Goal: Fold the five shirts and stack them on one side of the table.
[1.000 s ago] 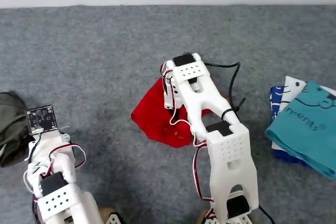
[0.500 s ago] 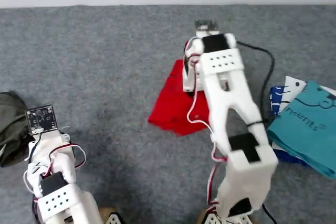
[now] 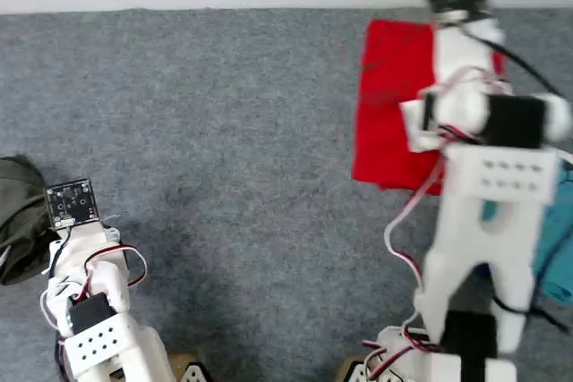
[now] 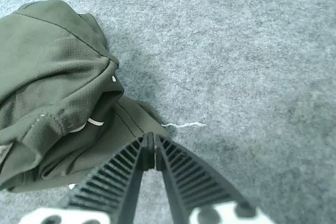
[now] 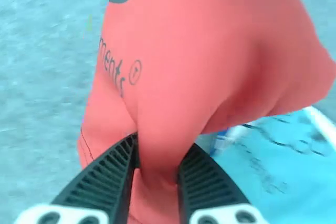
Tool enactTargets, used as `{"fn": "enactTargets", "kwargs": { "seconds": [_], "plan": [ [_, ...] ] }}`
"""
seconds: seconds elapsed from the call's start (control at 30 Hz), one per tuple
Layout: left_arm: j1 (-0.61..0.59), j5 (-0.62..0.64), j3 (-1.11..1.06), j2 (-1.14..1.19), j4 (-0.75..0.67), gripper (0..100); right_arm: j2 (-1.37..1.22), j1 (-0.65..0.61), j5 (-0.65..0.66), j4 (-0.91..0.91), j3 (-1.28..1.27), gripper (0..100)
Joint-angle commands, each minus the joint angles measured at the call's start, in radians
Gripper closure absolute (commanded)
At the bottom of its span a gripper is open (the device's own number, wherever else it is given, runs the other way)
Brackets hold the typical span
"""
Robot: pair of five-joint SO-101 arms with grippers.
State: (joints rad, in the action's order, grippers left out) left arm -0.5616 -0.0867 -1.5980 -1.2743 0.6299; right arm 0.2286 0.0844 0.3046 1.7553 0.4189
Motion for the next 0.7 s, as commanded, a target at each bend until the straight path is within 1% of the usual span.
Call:
{"fn": "enactTargets", "kwargs": {
  "seconds": [0.0,0.2,0.4,0.5,0.67],
  "plan": [
    [0.005,-0.008,0.004,-0.002,-0.02,98,0.087,0.133,0.069,0.041,0.012,99.1],
    [0.005,-0.008,0.004,-0.002,-0.02,98,0.163,0.275,0.14,0.042,-0.141,99.1],
    [0.005,-0.008,0.004,-0.002,-0.02,98,0.206,0.381,0.149,0.033,-0.27,99.1],
    [0.005,-0.008,0.004,-0.002,-0.02,98,0.206,0.444,0.163,-0.033,-0.325,99.1],
    [0.005,-0.008,0.004,-0.002,-0.02,98,0.206,0.553,0.27,-0.193,-0.445,99.1]
  ]
}}
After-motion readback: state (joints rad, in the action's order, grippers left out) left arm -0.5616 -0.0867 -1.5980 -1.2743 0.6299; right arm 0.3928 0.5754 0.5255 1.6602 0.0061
